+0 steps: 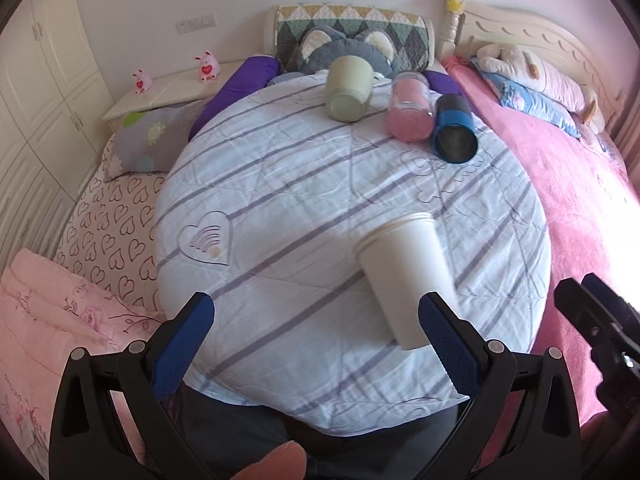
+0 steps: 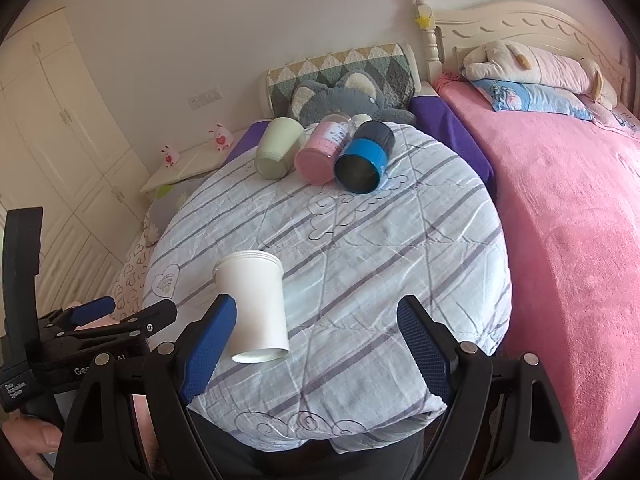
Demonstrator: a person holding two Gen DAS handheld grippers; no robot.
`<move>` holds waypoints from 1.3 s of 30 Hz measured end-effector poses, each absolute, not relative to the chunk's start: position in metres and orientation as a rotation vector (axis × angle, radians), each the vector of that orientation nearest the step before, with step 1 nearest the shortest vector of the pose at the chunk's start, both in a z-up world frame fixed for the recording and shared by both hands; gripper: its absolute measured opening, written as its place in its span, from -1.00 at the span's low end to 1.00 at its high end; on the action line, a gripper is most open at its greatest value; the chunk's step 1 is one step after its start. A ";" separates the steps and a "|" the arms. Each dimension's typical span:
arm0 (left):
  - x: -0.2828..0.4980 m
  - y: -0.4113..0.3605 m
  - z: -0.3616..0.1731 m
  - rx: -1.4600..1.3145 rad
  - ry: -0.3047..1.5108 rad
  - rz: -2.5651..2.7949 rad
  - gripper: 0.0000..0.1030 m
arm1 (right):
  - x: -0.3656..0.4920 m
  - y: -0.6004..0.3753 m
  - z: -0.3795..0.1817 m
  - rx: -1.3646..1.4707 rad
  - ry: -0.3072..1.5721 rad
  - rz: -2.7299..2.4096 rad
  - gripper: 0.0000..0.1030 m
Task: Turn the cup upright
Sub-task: 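Close the left gripper on the white cup while the right gripper releases it, then rotate the held white cup with the left gripper until its rim faces up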
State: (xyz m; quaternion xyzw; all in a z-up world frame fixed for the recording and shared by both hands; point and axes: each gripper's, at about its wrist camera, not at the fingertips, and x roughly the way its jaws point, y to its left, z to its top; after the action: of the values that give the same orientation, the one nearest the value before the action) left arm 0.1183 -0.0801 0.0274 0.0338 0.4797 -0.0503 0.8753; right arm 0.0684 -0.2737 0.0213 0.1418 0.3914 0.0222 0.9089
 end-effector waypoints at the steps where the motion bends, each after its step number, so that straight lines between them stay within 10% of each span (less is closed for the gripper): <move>1: 0.119 -0.084 0.027 0.070 1.005 -0.107 1.00 | 0.068 -0.281 0.018 0.300 0.813 0.032 0.63; 35: 0.197 -0.127 -0.032 -0.128 1.237 -0.002 0.99 | 0.122 -0.347 -0.035 0.362 0.939 0.106 0.62; 39: 0.200 -0.129 -0.040 -0.120 1.270 -0.014 0.74 | 0.123 -0.347 -0.035 0.368 0.940 0.104 0.62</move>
State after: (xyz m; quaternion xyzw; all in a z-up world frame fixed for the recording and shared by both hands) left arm 0.1996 -0.1294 -0.0399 -0.0561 0.5928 -0.0066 0.8034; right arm 0.1227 -0.3471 -0.0353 0.1764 0.4501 0.0498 0.8740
